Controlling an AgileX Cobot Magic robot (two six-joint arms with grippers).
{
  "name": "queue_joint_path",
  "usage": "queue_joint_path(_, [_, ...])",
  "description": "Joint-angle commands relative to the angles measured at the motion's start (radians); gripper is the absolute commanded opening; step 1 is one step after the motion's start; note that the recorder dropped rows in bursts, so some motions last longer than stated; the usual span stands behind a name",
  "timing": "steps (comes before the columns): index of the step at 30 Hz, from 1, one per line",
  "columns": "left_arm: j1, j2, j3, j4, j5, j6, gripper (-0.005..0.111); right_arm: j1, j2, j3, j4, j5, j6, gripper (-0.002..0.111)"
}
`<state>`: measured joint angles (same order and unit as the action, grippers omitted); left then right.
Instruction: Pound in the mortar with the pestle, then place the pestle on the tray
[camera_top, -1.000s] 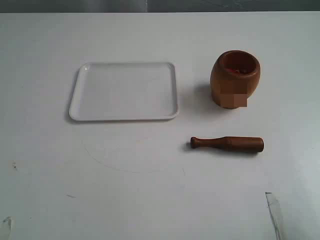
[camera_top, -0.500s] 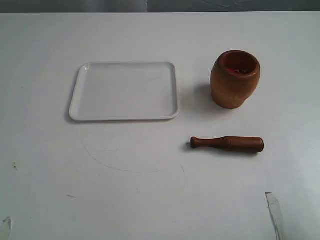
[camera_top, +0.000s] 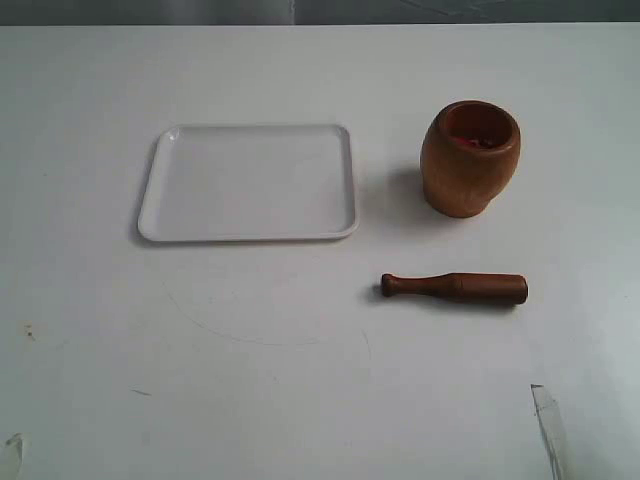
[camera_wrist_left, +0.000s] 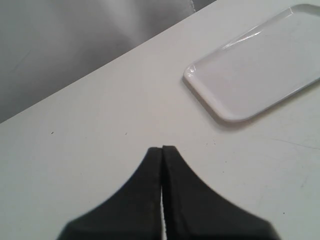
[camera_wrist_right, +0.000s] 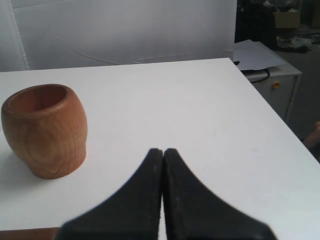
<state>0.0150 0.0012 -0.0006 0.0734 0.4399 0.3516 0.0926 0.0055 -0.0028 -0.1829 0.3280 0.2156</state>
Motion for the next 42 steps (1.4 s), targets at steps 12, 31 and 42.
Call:
queue_joint_path(12, [-0.008, -0.001, 0.001, -0.007, -0.003, -0.008, 0.000, 0.004, -0.005, 0.003, 0.235, -0.441, 0.117, 0.000])
queue_joint_path(31, [-0.008, -0.001, 0.001, -0.007, -0.003, -0.008, 0.000, 0.002, 0.646, -0.446, -0.271, -0.849, 0.263, 0.000])
queue_joint_path(42, [-0.008, -0.001, 0.001, -0.007, -0.003, -0.008, 0.000, 0.137, 1.242, -0.923, -0.419, -0.112, 0.204, 0.000])
